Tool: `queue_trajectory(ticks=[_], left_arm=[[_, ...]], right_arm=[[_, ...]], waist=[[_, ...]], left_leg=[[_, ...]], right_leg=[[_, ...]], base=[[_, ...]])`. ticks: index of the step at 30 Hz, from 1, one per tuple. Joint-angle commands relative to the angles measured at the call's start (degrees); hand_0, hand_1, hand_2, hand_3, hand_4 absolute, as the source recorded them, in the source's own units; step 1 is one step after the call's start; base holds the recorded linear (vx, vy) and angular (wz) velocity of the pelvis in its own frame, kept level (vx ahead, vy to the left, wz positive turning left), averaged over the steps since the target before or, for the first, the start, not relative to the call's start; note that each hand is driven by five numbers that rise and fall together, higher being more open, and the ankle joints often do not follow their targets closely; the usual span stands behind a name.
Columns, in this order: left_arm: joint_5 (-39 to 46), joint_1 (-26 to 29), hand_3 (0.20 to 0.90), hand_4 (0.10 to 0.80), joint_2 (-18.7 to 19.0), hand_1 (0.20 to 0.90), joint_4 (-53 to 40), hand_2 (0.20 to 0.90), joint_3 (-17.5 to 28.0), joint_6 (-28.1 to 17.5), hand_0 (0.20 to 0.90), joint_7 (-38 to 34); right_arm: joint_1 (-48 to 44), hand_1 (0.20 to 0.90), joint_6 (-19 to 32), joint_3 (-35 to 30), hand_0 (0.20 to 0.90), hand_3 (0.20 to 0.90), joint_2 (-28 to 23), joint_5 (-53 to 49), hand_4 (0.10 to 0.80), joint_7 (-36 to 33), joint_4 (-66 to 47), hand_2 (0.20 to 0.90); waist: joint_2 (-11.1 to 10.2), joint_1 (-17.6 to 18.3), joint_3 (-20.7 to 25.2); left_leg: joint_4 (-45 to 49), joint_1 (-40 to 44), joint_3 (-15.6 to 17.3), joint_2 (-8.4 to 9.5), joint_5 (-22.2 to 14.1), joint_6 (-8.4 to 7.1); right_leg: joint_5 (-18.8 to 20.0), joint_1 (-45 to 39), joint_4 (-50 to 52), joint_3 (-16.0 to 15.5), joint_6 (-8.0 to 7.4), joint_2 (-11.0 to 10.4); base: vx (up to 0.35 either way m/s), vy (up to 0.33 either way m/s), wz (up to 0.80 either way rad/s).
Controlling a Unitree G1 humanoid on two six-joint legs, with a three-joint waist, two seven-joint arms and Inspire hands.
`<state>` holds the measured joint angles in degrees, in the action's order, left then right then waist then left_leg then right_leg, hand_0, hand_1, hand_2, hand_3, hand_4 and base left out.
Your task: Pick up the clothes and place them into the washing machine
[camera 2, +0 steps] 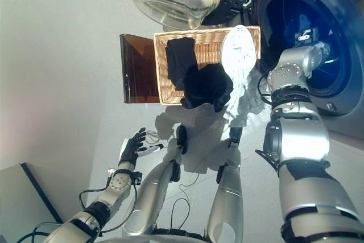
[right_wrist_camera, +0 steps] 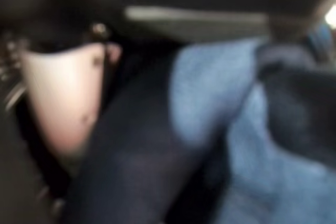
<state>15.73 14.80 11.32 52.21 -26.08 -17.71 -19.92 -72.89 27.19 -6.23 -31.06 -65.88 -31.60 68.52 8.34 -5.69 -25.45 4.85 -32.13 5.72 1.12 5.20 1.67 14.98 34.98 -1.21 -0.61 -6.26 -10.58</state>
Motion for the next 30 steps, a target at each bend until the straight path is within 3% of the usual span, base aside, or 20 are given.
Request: queue_trajectory(ticks=[1,7,8,9,30], left_arm=[[1.7,-2.0,0.900,0.800,1.0,0.900,-1.4,0.900,-3.0,-1.7,0.900,-0.8],[2.3,-1.7,0.900,0.800,0.3,0.900,-2.0,0.900,-3.6,-1.6,0.900,-0.6],[2.6,-1.5,0.900,0.800,0.3,0.900,-2.1,0.900,-3.6,-1.6,0.900,-0.7],[2.6,-1.5,0.900,0.800,0.3,0.900,-2.1,0.900,-3.6,-1.6,0.900,-0.6],[3.2,-1.6,0.900,0.800,0.4,0.900,-0.3,0.900,-2.4,-1.5,0.900,-1.3]], right_arm=[[-10.0,0.200,4.5,5.8,0.200,0.200,-9.2,-0.2,0.300,1.1,-3.5,0.200],[-10.2,0.200,6.3,3.4,0.200,0.200,-9.1,-3.6,0.300,0.5,-3.1,0.200],[-10.4,0.271,6.8,3.3,0.271,0.271,-8.8,-3.9,0.351,0.3,-3.0,0.271],[-10.4,0.900,6.8,3.3,0.900,0.900,-8.8,-3.9,0.800,0.2,-3.0,0.900],[-10.5,0.900,6.7,3.3,0.900,0.900,-7.4,-0.7,0.800,-3.8,-3.1,0.900]], waist=[[3.3,-0.5,2.8],[4.5,-0.7,2.8],[4.7,-0.8,2.8],[4.7,-0.8,2.8],[4.6,-0.4,3.0]], left_leg=[[-6.7,3.0,-1.6,-1.84,1.9,-6.46],[-7.7,3.1,-1.7,-1.46,2.3,-6.43],[-7.9,3.1,-1.6,-1.40,2.4,-6.41],[-7.9,3.1,-1.6,-1.41,2.4,-6.40],[-6.8,2.5,-1.4,-1.11,2.1,-6.16]], right_leg=[[-10.7,-1.2,8.8,-0.6,-1.16,0.5],[-10.8,-0.6,8.7,-0.3,-1.18,0.5],[-10.8,-0.4,8.7,-0.2,-1.18,0.5],[-10.7,-0.3,8.7,-0.1,-1.18,0.6],[-10.3,-0.1,8.8,0.1,-0.82,0.6]], base=[[0.025,0.006,0.03],[0.001,0.003,-0.01],[0.003,0.021,-0.04],[-0.001,0.019,-0.04],[-0.012,0.001,0.00]])
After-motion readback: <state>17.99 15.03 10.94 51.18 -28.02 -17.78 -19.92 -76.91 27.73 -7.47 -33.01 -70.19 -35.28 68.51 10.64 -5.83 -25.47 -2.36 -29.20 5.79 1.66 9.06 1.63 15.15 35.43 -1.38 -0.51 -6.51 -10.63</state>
